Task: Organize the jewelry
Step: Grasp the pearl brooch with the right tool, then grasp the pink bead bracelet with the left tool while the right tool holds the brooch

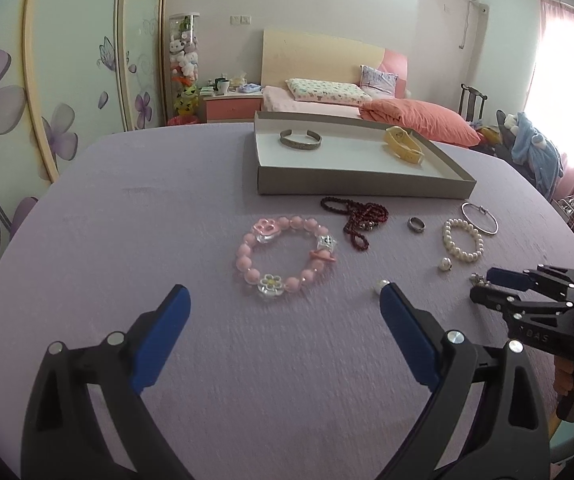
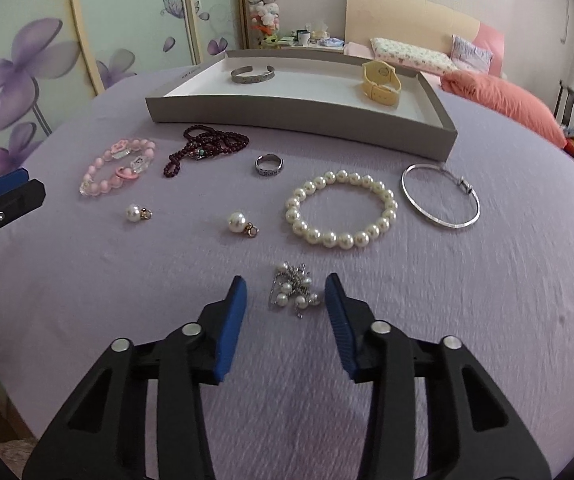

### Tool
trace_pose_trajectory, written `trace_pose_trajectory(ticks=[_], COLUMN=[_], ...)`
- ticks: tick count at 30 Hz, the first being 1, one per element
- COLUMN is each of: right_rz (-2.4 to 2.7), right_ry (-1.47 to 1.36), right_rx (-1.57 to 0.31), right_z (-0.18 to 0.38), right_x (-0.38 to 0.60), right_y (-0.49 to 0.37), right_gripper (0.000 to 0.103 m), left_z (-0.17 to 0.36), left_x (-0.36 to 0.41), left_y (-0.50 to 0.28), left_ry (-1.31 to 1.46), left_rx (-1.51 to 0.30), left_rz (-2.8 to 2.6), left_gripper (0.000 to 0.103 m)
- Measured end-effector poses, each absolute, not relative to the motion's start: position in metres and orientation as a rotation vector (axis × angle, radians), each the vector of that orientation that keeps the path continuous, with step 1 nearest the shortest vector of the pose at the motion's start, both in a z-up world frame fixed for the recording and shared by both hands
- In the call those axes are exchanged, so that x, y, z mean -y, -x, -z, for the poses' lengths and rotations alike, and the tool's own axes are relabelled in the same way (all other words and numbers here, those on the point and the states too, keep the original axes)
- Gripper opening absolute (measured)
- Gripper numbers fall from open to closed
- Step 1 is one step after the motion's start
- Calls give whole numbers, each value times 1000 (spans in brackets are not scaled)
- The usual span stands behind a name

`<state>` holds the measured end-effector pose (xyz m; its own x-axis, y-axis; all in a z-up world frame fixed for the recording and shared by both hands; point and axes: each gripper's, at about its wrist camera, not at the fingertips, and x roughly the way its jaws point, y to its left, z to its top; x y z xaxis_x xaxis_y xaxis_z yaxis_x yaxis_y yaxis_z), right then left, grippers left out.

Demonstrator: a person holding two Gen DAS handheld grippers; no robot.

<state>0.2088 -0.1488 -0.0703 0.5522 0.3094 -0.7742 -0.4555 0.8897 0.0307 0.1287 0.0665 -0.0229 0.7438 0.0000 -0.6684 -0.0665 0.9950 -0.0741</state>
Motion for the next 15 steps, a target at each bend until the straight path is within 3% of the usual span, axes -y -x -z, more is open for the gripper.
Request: trace_pose_trajectory(ticks=[4,15], right_rz=[-455,-466], right_ry=[187,46], right_rx=[-871,-852], right_z=[70,54], right_x=[148,176], right_y=[-208,-206], right_gripper=[14,12], left_z=[26,35], left_x=[-60,-30], left_y=[-129,-139], left_ry=[92,45], left_rx=[-741,-771], left_rz=[-19,33], left_gripper=[93,89])
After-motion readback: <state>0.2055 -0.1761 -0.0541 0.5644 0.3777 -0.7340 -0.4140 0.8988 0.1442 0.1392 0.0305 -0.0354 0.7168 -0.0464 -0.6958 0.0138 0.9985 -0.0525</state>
